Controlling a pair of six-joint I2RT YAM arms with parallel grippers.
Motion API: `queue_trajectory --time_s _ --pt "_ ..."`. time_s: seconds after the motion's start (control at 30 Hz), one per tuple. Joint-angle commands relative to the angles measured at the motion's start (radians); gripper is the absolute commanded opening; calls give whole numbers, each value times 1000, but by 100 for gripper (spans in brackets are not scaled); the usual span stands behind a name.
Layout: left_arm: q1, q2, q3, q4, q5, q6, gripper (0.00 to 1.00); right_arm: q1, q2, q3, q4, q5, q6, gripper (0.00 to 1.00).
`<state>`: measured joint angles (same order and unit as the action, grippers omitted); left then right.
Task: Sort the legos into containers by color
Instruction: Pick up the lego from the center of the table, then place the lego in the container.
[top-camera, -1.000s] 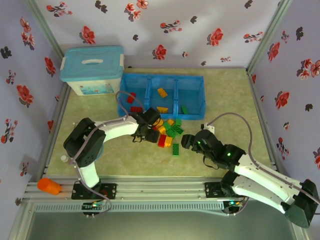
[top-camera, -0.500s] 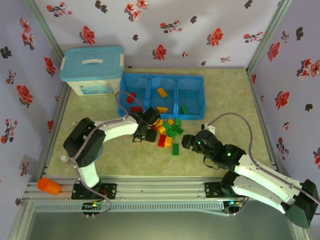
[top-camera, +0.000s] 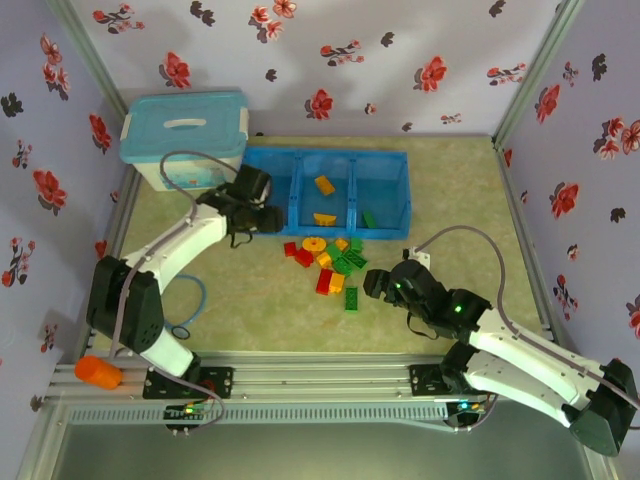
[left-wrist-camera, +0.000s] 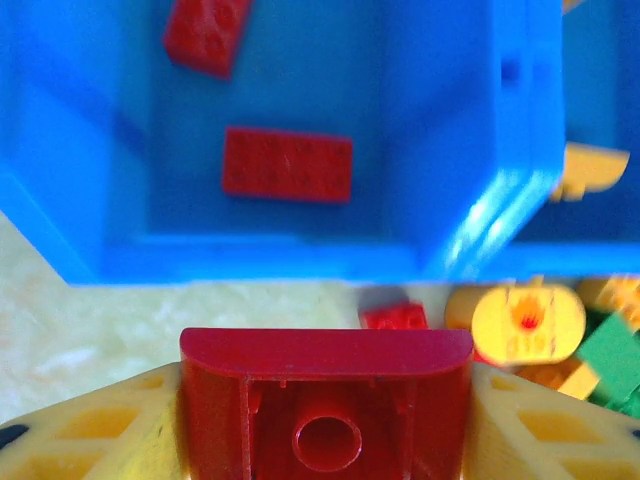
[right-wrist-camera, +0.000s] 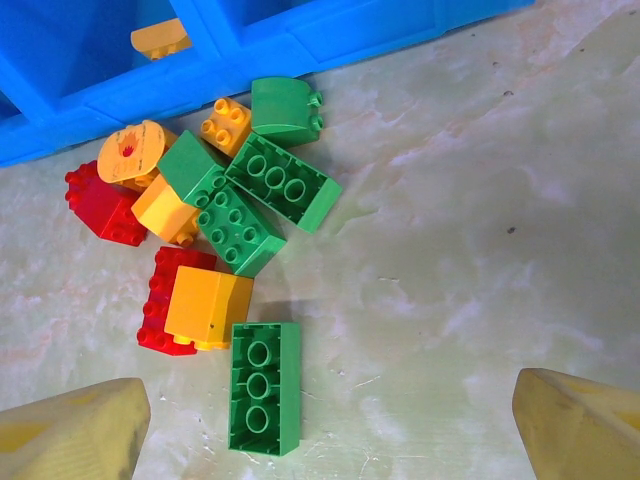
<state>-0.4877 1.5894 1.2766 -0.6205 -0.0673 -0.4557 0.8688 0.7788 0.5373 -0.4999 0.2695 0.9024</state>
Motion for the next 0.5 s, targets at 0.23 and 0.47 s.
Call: queue_trajectory --time_s 0.23,0.47 --pt "96 284 348 -128 58 87 59 8 -13 45 -63 0 37 92" --pt "91 253 434 -165 67 73 83 17 -10 52 -79 1 37 92"
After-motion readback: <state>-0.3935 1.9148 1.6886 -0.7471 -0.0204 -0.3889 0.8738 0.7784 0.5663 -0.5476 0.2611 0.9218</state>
